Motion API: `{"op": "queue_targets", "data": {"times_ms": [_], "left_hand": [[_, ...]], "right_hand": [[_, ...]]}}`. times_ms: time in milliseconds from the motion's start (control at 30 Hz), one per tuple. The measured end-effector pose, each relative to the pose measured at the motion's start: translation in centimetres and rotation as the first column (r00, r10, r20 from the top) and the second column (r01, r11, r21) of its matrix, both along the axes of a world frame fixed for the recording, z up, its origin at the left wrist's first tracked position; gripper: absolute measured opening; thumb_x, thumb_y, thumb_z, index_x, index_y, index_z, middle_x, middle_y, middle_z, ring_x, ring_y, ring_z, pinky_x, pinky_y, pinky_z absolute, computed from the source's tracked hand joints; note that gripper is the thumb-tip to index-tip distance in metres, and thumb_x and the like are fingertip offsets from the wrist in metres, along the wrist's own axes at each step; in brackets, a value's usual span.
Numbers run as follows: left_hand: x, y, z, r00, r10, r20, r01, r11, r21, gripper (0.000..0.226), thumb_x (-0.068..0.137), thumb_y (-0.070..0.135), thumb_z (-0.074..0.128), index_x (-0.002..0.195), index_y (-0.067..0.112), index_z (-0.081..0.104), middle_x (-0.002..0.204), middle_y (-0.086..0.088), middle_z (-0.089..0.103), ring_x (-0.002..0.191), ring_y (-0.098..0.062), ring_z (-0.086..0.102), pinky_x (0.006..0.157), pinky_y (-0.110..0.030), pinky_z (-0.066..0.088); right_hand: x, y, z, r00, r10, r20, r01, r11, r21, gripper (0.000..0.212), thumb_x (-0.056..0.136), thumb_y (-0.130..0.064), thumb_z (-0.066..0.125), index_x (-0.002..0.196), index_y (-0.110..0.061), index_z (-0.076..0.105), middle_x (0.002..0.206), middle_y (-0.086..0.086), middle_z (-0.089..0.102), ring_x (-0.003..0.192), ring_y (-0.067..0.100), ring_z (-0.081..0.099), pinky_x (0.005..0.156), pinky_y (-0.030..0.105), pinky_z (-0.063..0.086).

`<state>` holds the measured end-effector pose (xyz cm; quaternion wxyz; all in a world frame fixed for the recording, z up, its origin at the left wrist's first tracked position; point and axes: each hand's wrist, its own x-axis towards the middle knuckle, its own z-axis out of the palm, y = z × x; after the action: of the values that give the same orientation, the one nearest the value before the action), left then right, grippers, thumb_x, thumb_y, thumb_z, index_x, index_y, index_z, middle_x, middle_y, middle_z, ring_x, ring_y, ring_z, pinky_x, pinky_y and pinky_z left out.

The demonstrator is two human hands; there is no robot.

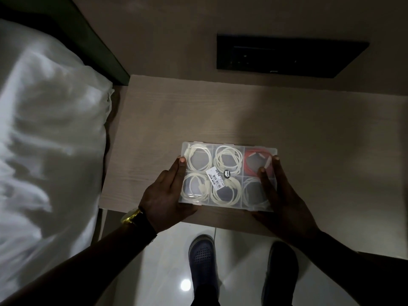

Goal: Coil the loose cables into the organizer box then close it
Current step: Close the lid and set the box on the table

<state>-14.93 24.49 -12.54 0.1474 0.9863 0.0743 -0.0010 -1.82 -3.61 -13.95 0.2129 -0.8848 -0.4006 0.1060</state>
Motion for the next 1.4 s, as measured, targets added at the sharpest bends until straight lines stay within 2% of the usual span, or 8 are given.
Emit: {"op": "queue_targets", "data": {"times_ms": [200,300,433,533,767,933,1133,1400], "left_hand": [[2.3,0.5,1.0,0.99,0.008,-0.142,-0.044,0.967,-0.251,0.123,0.062,0.07,0.066,0.152,0.002,0.015,0.16,-0.014,0.025,0.142,-0.029,0.037,0.11,-0.038,0.041],[5.7,0.3,1.5,0.975,0.095,-0.199,-0.2,0.76,-0.619,0.104,0.073,0.049,0.075,0.154,0.017,0.017,0.16,0.003,0.026,0.143,-0.01,0.032,0.115,-0.032,0.031],[9.8,-0.8,0.7,0.875,0.42,-0.242,-0.429,0.441,-0.788,0.051,0.089,-0.002,0.059,0.133,0.024,0.057,0.133,-0.005,0.063,0.123,-0.025,0.059,0.101,-0.048,0.05],[12.9,-1.6,1.1,0.811,0.505,-0.296,-0.481,0.287,-0.828,0.053,0.088,-0.005,0.056,0.099,0.044,0.072,0.101,0.01,0.076,0.103,-0.026,0.07,0.082,-0.04,0.058],[16.8,-1.9,0.5,0.744,0.598,-0.299,-0.526,0.247,-0.814,0.052,0.084,-0.011,0.056,0.126,0.019,0.063,0.093,0.006,0.07,0.095,-0.025,0.067,0.09,-0.058,0.055],[17.9,-2.1,-0.1,0.7,0.633,-0.331,-0.56,0.198,-0.805,0.051,0.085,-0.011,0.055,0.127,0.017,0.062,0.103,-0.009,0.067,0.106,-0.041,0.064,0.092,-0.057,0.054],[18.4,-2.2,0.7,0.735,0.626,-0.259,-0.571,0.366,-0.735,0.049,0.088,-0.006,0.054,0.131,0.016,0.059,0.13,-0.017,0.062,0.12,-0.033,0.058,0.106,-0.048,0.047],[18.7,-2.5,2.2,0.791,0.577,-0.202,-0.58,0.605,-0.545,0.049,0.092,-0.001,0.047,0.138,0.018,0.052,0.134,-0.016,0.056,0.122,-0.03,0.054,0.097,-0.021,0.036]], "right_hand": [[1.1,-0.4,0.5,0.99,-0.069,-0.126,0.077,0.995,0.061,0.103,0.071,-0.063,0.073,0.153,-0.02,0.028,0.166,0.016,0.006,0.151,0.034,0.019,0.106,0.04,0.038],[2.8,-0.5,0.4,0.955,-0.272,-0.122,0.285,0.953,0.102,0.09,0.076,-0.053,0.07,0.151,-0.018,0.037,0.165,0.011,0.017,0.143,0.034,0.028,0.111,0.042,0.03],[6.9,-0.3,0.2,0.811,-0.536,-0.236,0.574,0.806,0.143,0.079,0.079,-0.033,0.079,0.146,-0.018,0.042,0.15,0.011,0.034,0.129,0.037,0.047,0.102,0.057,0.048],[10.0,0.6,0.6,0.739,-0.602,-0.303,0.659,0.739,0.14,0.079,0.074,-0.032,0.082,0.143,-0.022,0.044,0.134,0.01,0.049,0.109,0.033,0.061,0.09,0.054,0.055],[15.4,3.2,0.8,0.584,-0.557,-0.591,0.778,0.591,0.212,0.061,0.085,-0.017,0.073,0.142,-0.024,0.051,0.124,-0.005,0.063,0.109,0.02,0.063,0.098,0.044,0.055],[17.2,4.0,0.6,0.547,-0.481,-0.685,0.788,0.572,0.227,0.059,0.09,-0.006,0.063,0.145,-0.023,0.047,0.122,-0.001,0.066,0.097,0.011,0.064,0.078,0.018,0.055],[16.9,3.9,0.7,0.587,-0.502,-0.635,0.754,0.625,0.202,0.06,0.093,-0.015,0.063,0.149,-0.022,0.042,0.141,0.006,0.059,0.124,0.024,0.059,0.102,0.043,0.053],[16.6,4.0,1.9,0.621,-0.559,-0.549,0.732,0.664,0.152,0.062,0.091,-0.023,0.066,0.148,-0.025,0.041,0.142,0.005,0.058,0.124,0.026,0.058,0.104,0.041,0.05]]}}
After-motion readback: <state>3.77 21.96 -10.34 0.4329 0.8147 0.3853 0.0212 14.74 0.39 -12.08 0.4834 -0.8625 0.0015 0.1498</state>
